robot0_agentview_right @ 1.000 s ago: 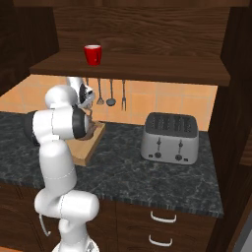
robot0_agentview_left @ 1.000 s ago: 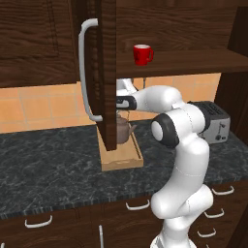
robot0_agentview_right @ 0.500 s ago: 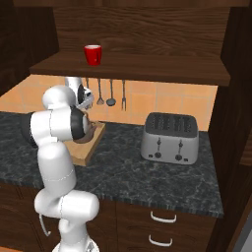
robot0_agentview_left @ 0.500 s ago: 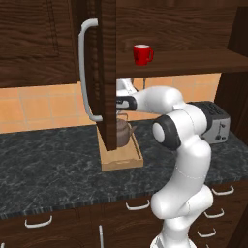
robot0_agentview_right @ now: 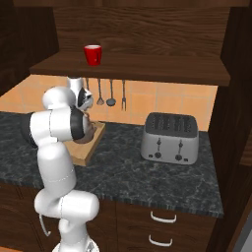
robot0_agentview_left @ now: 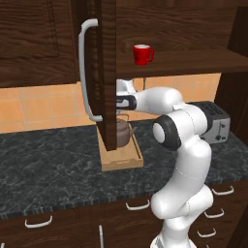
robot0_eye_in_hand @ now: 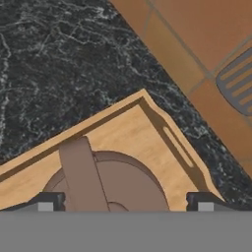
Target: Pick the kettle from the counter and place it on the tray. Then pick the mug from the cabinet and place it on the tray. Then close the cabinet doors.
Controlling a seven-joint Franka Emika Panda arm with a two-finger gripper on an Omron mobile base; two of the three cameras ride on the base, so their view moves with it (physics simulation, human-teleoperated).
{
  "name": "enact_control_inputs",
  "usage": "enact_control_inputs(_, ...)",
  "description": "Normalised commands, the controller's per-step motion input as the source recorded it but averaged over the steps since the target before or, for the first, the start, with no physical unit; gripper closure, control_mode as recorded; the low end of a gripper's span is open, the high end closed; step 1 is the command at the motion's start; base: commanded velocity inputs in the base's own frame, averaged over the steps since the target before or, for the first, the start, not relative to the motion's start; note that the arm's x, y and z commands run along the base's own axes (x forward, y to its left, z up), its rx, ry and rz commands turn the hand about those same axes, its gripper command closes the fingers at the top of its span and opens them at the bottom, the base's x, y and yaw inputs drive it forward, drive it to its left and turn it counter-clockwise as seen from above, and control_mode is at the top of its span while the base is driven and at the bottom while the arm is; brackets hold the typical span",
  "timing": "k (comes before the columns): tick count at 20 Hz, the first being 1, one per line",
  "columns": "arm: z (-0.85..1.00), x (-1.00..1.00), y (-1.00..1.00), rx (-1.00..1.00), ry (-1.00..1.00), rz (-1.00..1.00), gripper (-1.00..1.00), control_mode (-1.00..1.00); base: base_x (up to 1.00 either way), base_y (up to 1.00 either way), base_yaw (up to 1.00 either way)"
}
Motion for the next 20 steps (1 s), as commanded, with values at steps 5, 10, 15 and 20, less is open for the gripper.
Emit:
enact_control_inputs(5, -0.35, -0.15, 0.00, 0.12, -0.02, 0.00, -1.00, -1.00, 0.00, 0.00, 0.00)
enact_control_inputs(10, -0.33, -0.26, 0.00, 0.12, -0.02, 0.00, -1.00, -1.00, 0.00, 0.00, 0.00)
enact_control_inputs(15, -0.30, -0.19, 0.00, 0.12, -0.08, 0.01, -1.00, -1.00, 0.00, 0.00, 0.00)
enact_control_inputs(20, -0.16, -0.07, 0.00, 0.07, -0.19, 0.02, -1.00, -1.00, 0.00, 0.00, 0.00)
